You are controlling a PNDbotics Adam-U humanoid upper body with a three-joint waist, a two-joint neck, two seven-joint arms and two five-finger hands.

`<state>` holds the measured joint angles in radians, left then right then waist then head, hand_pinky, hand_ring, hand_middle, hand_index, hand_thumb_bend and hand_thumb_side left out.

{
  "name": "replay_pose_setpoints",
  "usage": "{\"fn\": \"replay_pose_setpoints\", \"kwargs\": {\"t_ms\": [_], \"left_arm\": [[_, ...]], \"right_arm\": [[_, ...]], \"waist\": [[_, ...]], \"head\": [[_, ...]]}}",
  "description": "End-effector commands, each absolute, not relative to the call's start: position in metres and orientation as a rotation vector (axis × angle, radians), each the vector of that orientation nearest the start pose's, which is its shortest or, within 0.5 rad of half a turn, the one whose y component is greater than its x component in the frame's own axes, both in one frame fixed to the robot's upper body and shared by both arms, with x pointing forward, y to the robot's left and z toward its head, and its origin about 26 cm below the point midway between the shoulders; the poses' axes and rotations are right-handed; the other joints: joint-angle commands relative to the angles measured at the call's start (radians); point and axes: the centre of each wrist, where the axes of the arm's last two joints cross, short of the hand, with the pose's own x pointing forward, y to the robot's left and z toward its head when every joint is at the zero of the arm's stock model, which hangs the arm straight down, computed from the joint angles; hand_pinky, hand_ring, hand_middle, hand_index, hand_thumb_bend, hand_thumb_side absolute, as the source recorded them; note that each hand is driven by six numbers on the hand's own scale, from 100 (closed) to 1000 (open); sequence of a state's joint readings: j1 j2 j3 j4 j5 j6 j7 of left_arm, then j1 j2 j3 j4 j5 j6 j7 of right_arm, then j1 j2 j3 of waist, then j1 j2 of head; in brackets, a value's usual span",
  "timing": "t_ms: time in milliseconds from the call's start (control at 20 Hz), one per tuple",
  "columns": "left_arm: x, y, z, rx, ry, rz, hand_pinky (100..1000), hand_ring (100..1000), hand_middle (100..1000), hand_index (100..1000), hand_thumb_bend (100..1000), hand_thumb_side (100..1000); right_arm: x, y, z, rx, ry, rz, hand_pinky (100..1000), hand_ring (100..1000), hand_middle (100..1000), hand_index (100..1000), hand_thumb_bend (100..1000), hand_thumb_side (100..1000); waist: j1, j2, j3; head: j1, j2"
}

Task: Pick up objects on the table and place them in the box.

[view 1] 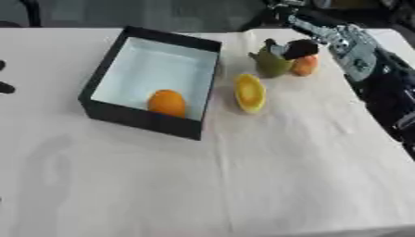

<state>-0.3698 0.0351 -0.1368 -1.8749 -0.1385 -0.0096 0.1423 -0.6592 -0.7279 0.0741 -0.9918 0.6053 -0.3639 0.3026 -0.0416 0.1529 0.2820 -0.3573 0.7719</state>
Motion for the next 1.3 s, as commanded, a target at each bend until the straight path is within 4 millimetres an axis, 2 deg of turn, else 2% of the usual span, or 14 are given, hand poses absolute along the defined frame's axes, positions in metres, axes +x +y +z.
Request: {"fn": "replay_pose_setpoints", "kwargs": {"t_ms": [50, 100, 250, 300, 400, 600, 650, 700, 800, 950, 1100, 1150, 1300], "left_arm": [[0.318, 0.171, 0.177, 0.032, -2.274, -0.167, 458, 611, 524, 629, 100, 831], [0.318, 0.171, 0.177, 0.030, -2.274, -0.168, 458, 611, 524, 629, 100, 831], [0.318, 0.171, 0.177, 0.026, -2.275, -0.169, 458, 611, 524, 629, 100, 831], [0.318, 0.170, 0.177, 0.025, -2.276, -0.169, 458, 611, 524, 629, 100, 831], [0.318, 0.170, 0.177, 0.023, -2.276, -0.169, 458, 611, 525, 629, 100, 831], [0.318, 0.170, 0.177, 0.021, -2.275, -0.171, 458, 611, 525, 629, 100, 831], [0.318, 0.170, 0.177, 0.021, -2.276, -0.171, 458, 611, 525, 629, 100, 831], [0.318, 0.170, 0.177, 0.022, -2.276, -0.170, 458, 611, 525, 629, 100, 831], [0.318, 0.170, 0.177, 0.023, -2.275, -0.169, 457, 611, 525, 629, 100, 831], [0.318, 0.170, 0.177, 0.023, -2.273, -0.171, 457, 611, 525, 629, 100, 831], [0.318, 0.170, 0.176, 0.023, -2.273, -0.171, 457, 611, 525, 629, 100, 831], [0.318, 0.170, 0.176, 0.016, -2.271, -0.173, 456, 611, 525, 629, 100, 830], [0.317, 0.168, 0.175, 0.001, -2.271, -0.178, 454, 612, 525, 630, 100, 830]], "right_arm": [[0.412, -0.443, 0.169, -0.866, -1.343, 1.384, 841, 889, 825, 916, 100, 584], [0.413, -0.442, 0.166, -0.860, -1.314, 1.411, 843, 890, 825, 916, 100, 576], [0.416, -0.440, 0.161, -0.862, -1.245, 1.471, 839, 879, 772, 866, 100, 360], [0.417, -0.439, 0.159, -0.865, -1.232, 1.485, 835, 870, 723, 822, 100, 253], [0.418, -0.437, 0.159, -0.882, -1.235, 1.495, 825, 845, 602, 734, 100, 243], [0.419, -0.431, 0.163, -0.940, -1.347, 1.462, 783, 782, 352, 485, 100, 212], [0.419, -0.429, 0.165, -0.955, -1.388, 1.447, 779, 777, 338, 471, 100, 210], [0.420, -0.427, 0.169, -0.970, -1.435, 1.431, 760, 751, 265, 397, 100, 202], [0.420, -0.421, 0.179, -0.991, -1.523, 1.402, 742, 729, 210, 341, 100, 198], [0.421, -0.407, 0.202, -0.995, -1.697, 1.339, 734, 722, 191, 325, 100, 201], [0.420, -0.401, 0.212, -0.974, -1.754, 1.308, 734, 722, 191, 325, 100, 201], [0.421, -0.396, 0.214, -0.963, -1.779, 1.308, 726, 722, 178, 315, 100, 231], [0.432, -0.350, 0.231, -0.871, -1.963, 1.348, 731, 731, 186, 325, 100, 241]], "waist": [[0.010, -0.009, 0.001], [0.010, -0.008, 0.002], [0.010, -0.006, 0.006], [0.010, -0.005, 0.007], [0.009, -0.005, 0.008], [0.009, -0.005, 0.008], [0.009, -0.006, 0.008], [0.009, -0.006, 0.008], [0.008, -0.007, 0.008], [0.008, -0.008, 0.007], [0.007, -0.008, 0.007], [0.009, -0.011, 0.012], [0.013, -0.013, 0.019]], "head": [[0.000, -0.002], [-0.001, -0.002], [-0.005, -0.002], [-0.006, -0.002], [-0.007, -0.002], [-0.007, -0.002], [-0.007, -0.002], [-0.007, -0.002], [-0.008, -0.002], [-0.010, -0.002], [-0.010, -0.002], [-0.020, -0.002], [-0.037, -0.002]]}}
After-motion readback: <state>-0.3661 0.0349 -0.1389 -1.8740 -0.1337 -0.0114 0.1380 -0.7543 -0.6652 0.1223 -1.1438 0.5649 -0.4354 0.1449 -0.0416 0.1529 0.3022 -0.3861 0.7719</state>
